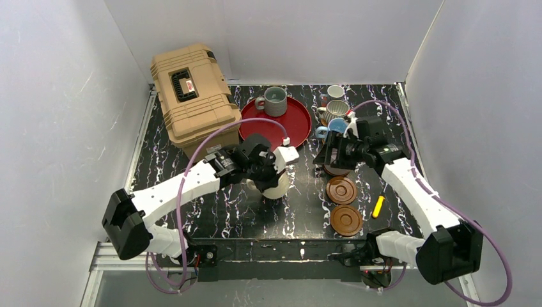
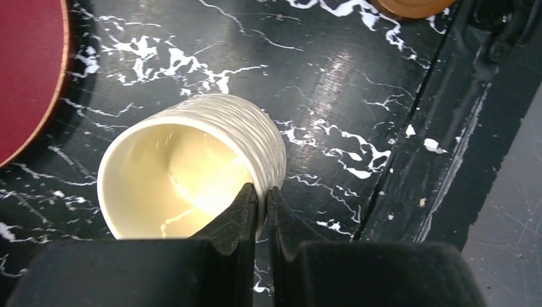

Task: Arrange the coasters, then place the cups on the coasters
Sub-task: Pick up the cup from the tray, then place the cup on the coaster.

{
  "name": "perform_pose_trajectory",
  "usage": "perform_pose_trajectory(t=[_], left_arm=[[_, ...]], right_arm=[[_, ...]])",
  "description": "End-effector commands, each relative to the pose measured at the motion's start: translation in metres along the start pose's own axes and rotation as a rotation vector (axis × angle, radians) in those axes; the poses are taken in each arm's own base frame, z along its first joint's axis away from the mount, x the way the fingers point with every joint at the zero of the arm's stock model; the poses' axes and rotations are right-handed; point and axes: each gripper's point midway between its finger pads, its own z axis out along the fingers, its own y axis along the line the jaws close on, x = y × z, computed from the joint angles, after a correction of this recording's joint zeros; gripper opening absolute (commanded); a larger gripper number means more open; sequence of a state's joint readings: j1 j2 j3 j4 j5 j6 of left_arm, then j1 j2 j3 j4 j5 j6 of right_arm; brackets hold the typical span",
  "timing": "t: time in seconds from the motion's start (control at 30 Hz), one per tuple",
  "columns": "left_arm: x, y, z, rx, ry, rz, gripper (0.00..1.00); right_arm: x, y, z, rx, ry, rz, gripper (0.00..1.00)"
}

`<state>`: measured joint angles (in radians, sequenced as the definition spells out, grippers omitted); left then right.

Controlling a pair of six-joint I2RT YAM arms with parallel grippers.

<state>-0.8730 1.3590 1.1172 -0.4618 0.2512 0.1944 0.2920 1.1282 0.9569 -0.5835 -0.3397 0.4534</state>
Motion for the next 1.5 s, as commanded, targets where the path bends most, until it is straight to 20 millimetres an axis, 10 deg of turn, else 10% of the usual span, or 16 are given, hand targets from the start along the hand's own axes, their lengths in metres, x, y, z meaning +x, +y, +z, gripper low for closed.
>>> perform_pose_trajectory(t=[0.0,0.67,1.47], left_arm=[[-0.031,-0.019,-0.009,0.031,-0.157,0.04,0.0],[-0.002,-0.065,0.022,0.11,-0.056,0.148,0.0],[0.0,-0.066,0.03,0.1,-0.007,0.102,0.0]], right_arm=[[0.024,0.029,0.021,-0.12,0.091,-0.007,0.82],[0.105,0.068,0.07,-0.087,0.299,-0.169,0.69],[0.108,0.062,0.081,0.146,0.238,-0.328,0.01]])
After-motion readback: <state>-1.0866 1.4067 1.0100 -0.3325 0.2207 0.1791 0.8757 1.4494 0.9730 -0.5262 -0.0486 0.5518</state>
